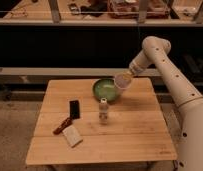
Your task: Place the ceramic cup in the ceramic bowl
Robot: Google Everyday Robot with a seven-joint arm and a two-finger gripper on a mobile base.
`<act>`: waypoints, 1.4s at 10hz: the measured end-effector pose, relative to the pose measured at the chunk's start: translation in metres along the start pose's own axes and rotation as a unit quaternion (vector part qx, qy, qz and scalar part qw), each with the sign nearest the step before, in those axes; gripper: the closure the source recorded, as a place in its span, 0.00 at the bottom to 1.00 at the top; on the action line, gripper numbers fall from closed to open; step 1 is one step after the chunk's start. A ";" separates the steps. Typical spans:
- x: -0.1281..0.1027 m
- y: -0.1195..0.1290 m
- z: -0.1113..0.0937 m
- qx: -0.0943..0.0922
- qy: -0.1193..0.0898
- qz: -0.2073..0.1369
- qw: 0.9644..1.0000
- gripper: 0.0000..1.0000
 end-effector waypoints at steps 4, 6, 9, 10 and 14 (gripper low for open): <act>0.000 0.015 0.023 0.015 -0.025 0.022 0.999 1.00; -0.001 0.030 0.045 0.013 -0.025 0.025 0.999 1.00; -0.009 0.039 0.067 0.010 -0.024 0.033 0.999 1.00; -0.014 0.040 0.072 0.011 -0.024 0.034 0.999 1.00; -0.032 0.032 0.085 0.017 -0.021 0.034 0.999 1.00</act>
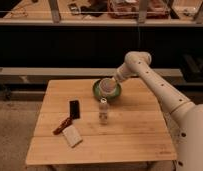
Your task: Place the ceramic cup in the ceramic bowl
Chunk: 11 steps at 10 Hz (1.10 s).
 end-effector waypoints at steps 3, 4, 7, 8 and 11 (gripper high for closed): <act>0.002 -0.013 0.017 -0.004 0.012 0.004 1.000 1.00; 0.003 -0.018 0.024 -0.008 0.017 0.009 1.000 1.00; 0.002 -0.029 0.031 -0.019 0.030 0.016 0.999 0.95; -0.003 -0.032 0.030 -0.023 0.037 0.015 0.999 0.82; -0.007 -0.046 0.020 -0.027 0.043 0.029 0.998 0.51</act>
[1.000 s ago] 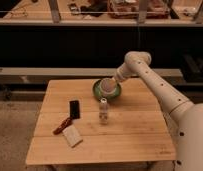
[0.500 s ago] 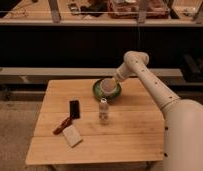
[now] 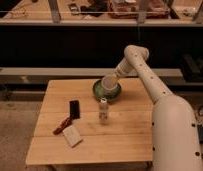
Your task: Place the ceramic cup in the ceramic bowl
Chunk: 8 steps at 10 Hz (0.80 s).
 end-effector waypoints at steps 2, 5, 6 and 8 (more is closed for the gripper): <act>-0.002 -0.004 -0.003 -0.003 -0.002 0.008 1.000 0.33; -0.002 -0.006 0.000 -0.021 -0.023 0.019 0.999 0.20; -0.001 -0.006 -0.001 -0.020 -0.023 0.020 0.999 0.20; -0.003 -0.005 0.000 -0.021 -0.023 0.018 0.999 0.20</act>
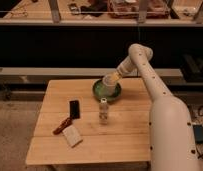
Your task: Place the ceramic cup in the ceramic bowl
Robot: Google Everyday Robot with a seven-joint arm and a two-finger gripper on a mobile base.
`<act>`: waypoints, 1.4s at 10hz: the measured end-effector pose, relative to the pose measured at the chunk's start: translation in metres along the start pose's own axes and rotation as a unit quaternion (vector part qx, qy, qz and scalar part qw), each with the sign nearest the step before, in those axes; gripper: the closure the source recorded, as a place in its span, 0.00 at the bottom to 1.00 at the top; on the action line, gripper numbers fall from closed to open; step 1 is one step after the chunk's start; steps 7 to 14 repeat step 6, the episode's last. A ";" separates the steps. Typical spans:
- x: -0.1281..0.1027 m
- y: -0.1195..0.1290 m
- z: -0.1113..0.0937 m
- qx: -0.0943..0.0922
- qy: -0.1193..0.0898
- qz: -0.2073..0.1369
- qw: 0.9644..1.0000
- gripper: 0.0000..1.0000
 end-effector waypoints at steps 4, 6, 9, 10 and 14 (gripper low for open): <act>-0.004 -0.009 -0.013 0.022 0.005 -0.013 1.000 0.20; -0.005 -0.008 -0.011 0.021 0.006 -0.014 1.000 0.20; -0.005 -0.008 -0.011 0.021 0.006 -0.014 1.000 0.20; -0.005 -0.008 -0.011 0.021 0.006 -0.014 1.000 0.20; -0.005 -0.008 -0.011 0.021 0.006 -0.014 1.000 0.20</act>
